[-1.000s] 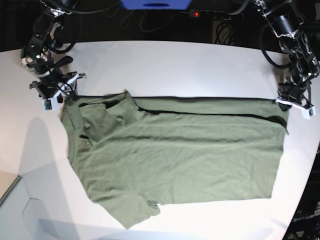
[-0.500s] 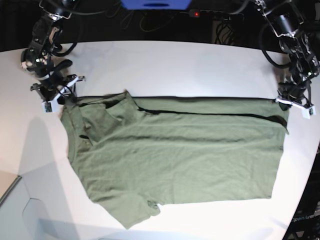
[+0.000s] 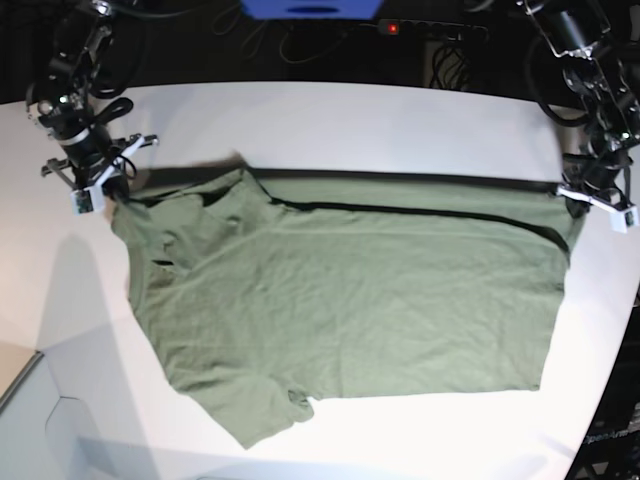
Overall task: Layout the t-shirt on the table in an organized manner, then fold the t-shirt properly
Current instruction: 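Lift the folded edge with both grippers and drag it away from the hem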
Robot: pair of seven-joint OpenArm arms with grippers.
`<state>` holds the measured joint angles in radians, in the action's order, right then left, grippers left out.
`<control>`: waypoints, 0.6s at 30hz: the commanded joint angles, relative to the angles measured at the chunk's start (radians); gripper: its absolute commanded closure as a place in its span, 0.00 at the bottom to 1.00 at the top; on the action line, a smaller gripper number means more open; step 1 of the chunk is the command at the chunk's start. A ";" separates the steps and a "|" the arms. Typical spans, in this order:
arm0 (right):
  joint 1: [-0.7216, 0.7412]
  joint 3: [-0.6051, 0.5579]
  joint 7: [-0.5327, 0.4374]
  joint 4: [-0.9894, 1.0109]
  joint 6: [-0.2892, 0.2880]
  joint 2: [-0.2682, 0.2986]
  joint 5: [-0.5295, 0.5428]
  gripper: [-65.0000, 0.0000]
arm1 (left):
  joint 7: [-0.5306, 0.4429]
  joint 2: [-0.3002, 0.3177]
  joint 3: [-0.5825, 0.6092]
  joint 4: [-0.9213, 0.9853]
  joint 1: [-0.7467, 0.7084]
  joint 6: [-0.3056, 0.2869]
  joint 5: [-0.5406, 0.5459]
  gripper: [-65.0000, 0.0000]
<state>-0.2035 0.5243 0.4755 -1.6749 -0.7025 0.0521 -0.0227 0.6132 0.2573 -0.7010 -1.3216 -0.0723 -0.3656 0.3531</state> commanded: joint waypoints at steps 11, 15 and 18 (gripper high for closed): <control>0.163 -0.111 0.067 -0.118 0.004 0.087 0.010 1.00 | 0.184 0.021 -0.007 -0.181 0.151 0.003 0.001 1.00; 0.256 -0.117 0.200 -0.116 0.004 0.101 0.010 1.00 | 0.247 0.023 -0.007 -0.181 0.219 0.004 0.001 1.00; 0.272 -0.115 0.239 -0.116 0.004 0.110 0.010 1.00 | 0.248 0.024 -0.007 -0.180 0.223 0.004 0.001 1.00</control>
<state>0.0566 0.4038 0.7235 -1.7741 -0.7063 0.1497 -0.0181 0.8845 0.2607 -0.7040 -1.4857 0.1326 -0.3637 0.3477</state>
